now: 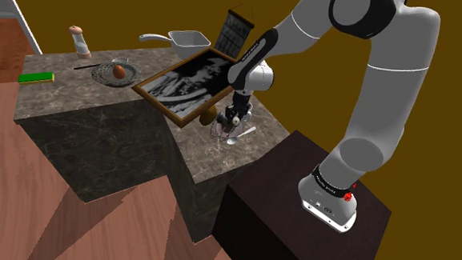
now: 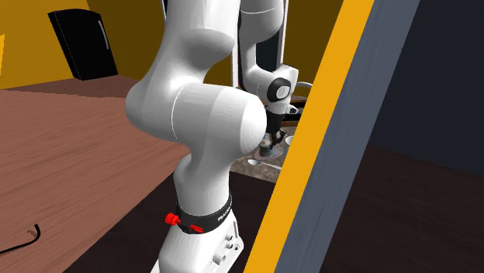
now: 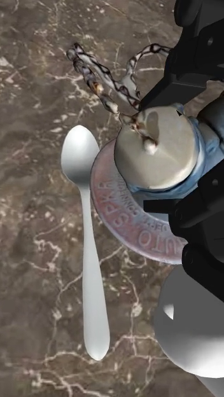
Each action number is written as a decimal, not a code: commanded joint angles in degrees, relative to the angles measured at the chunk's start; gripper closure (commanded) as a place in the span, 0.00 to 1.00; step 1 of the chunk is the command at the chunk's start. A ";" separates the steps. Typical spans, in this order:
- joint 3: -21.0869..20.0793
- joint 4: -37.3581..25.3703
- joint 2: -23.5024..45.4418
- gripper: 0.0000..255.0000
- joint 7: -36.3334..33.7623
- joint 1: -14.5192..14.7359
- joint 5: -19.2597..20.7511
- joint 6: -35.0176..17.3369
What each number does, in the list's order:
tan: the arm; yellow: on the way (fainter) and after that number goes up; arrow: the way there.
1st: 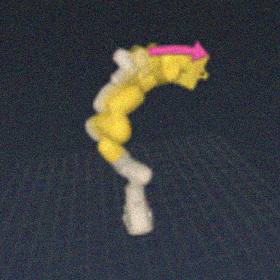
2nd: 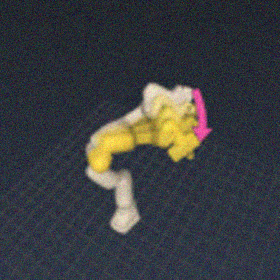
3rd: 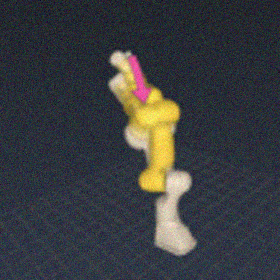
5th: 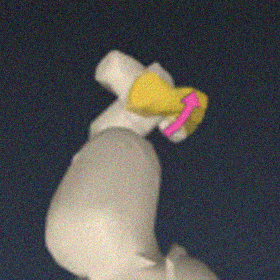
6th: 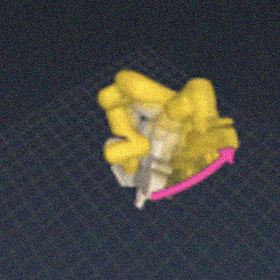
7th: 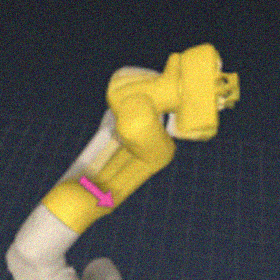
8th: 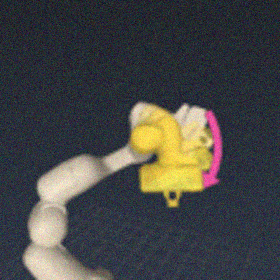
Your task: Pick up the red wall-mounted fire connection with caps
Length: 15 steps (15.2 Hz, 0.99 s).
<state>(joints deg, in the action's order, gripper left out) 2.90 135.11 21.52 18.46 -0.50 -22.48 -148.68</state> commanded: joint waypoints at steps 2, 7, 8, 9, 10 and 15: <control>-0.03 -0.02 0.04 1.00 0.01 0.02 -0.01 -0.02; 0.11 0.25 -0.71 1.00 -0.33 0.19 0.26 0.43; 0.31 0.40 -1.50 1.00 -0.68 0.32 0.61 1.05; 0.51 0.55 -2.29 1.00 -1.03 0.44 0.97 1.67; 0.70 0.68 -3.08 1.00 -1.38 0.55 1.33 2.30; 1.53 1.12 -6.89 1.00 -3.12 1.00 3.13 5.52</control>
<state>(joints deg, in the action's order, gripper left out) 4.27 136.14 15.44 15.73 0.39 -19.73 -143.82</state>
